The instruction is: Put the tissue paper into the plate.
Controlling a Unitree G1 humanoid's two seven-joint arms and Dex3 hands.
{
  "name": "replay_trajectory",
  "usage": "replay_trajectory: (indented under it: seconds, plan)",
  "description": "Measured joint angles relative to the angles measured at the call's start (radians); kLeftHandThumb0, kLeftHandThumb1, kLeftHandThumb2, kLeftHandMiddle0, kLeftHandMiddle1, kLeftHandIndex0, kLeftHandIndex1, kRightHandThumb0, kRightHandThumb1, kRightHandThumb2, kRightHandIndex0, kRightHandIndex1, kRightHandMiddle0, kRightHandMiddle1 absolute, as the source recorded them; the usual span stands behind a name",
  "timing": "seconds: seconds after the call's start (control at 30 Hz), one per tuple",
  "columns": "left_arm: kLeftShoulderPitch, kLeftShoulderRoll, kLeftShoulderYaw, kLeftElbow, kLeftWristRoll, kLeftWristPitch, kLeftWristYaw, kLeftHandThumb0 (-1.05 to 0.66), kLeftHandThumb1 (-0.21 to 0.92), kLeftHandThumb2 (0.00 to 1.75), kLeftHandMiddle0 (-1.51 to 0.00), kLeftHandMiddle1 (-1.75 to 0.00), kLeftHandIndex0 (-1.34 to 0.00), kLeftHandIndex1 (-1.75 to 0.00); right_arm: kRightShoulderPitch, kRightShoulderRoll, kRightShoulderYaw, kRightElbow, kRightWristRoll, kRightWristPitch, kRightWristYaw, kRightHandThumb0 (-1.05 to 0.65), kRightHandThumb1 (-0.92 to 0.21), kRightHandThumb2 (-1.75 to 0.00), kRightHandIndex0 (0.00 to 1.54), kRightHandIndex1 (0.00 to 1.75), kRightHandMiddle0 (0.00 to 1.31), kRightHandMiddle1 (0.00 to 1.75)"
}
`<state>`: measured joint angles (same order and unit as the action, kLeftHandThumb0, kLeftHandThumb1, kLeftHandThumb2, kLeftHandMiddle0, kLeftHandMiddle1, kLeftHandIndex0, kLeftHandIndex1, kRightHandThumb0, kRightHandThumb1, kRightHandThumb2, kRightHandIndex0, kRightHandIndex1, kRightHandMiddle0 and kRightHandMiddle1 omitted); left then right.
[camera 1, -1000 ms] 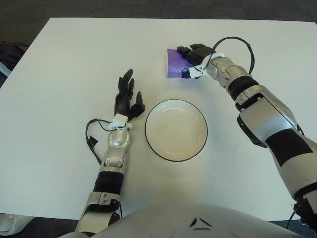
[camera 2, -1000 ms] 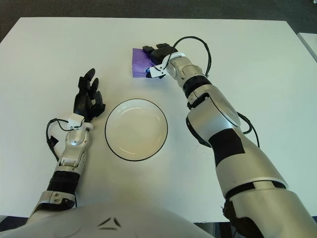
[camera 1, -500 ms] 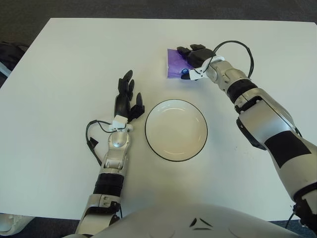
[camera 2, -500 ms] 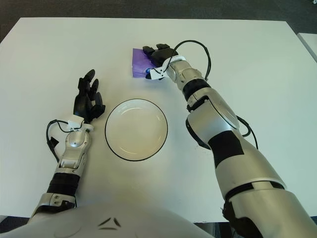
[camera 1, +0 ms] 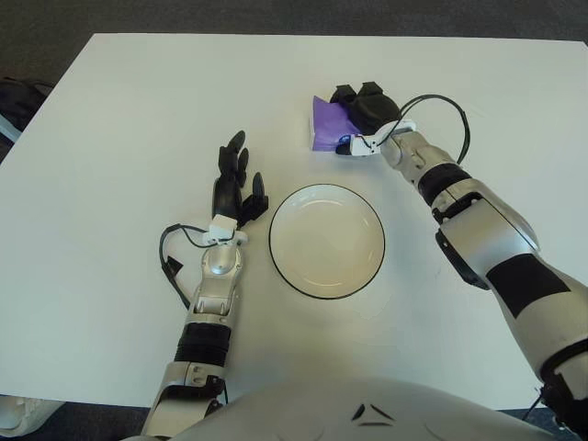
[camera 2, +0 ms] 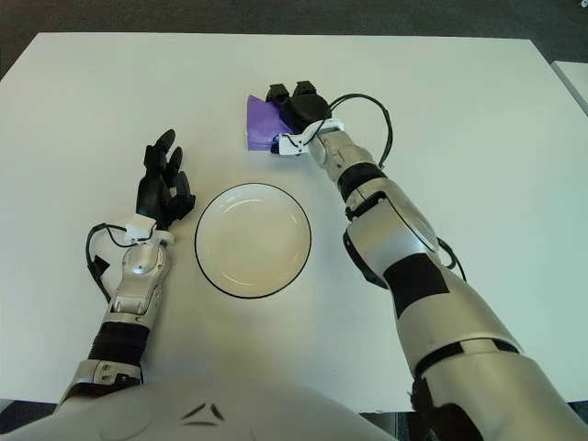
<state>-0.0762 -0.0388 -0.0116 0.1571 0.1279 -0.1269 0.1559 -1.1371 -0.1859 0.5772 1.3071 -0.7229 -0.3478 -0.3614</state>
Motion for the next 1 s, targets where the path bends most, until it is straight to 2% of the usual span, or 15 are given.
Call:
replay_trajectory:
  seconds: [0.3, 1.0]
  plan:
    - [0.0, -0.001, 0.0, 0.0, 0.0, 0.0, 0.001, -0.8, 0.92, 0.78, -0.34, 0.0, 0.0, -0.62, 0.021, 0.005, -0.041, 0.0, 0.036, -0.028, -0.048, 0.01, -0.17, -1.45, 1.29, 1.75, 1.09, 1.75]
    - [-0.001, -0.001, 0.0, 0.004, -0.002, -0.006, 0.001, -0.8, 0.92, 0.8, -0.33, 0.0, 0.0, -0.6, 0.049, -0.012, -0.057, -0.012, 0.043, -0.108, -0.12, 0.02, -0.12, -1.52, 1.32, 1.75, 1.13, 1.75]
